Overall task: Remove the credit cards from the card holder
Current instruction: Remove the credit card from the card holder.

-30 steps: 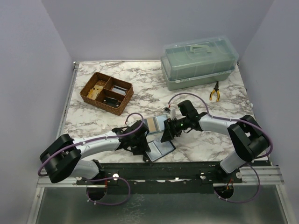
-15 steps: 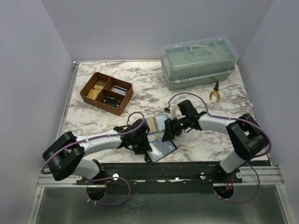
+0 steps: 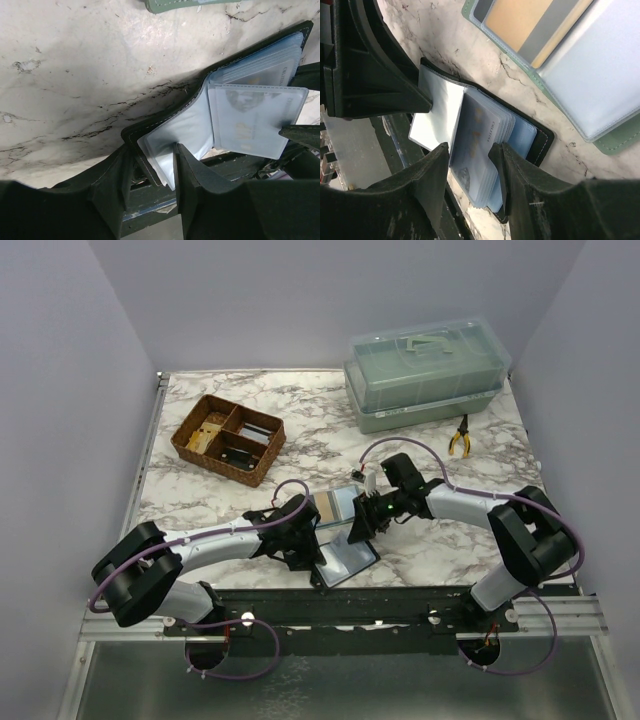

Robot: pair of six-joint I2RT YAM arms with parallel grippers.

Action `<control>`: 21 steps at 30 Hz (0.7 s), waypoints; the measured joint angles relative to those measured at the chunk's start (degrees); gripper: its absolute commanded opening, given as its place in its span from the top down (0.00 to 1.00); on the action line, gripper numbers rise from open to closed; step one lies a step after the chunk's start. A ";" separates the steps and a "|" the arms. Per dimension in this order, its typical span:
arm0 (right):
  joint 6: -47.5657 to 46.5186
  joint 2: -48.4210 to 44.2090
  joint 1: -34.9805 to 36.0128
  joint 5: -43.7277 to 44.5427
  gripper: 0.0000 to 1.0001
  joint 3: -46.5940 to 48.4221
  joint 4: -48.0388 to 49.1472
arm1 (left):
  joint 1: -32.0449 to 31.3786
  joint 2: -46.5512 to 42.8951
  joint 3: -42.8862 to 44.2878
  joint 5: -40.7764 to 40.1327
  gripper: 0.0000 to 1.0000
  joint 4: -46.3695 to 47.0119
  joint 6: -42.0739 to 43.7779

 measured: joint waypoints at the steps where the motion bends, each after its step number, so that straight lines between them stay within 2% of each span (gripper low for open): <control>1: -0.28 -0.07 0.00 0.02 0.46 0.02 -0.17 | 0.00 0.02 0.00 0.00 0.58 0.07 0.02; 6: -2.93 -1.22 0.02 0.33 0.43 0.20 -1.64 | 0.00 0.20 -0.02 0.04 0.58 0.61 0.00; 21: -7.43 -1.97 0.02 0.63 0.44 1.86 -3.93 | 0.20 0.55 -0.02 0.33 0.61 1.27 0.09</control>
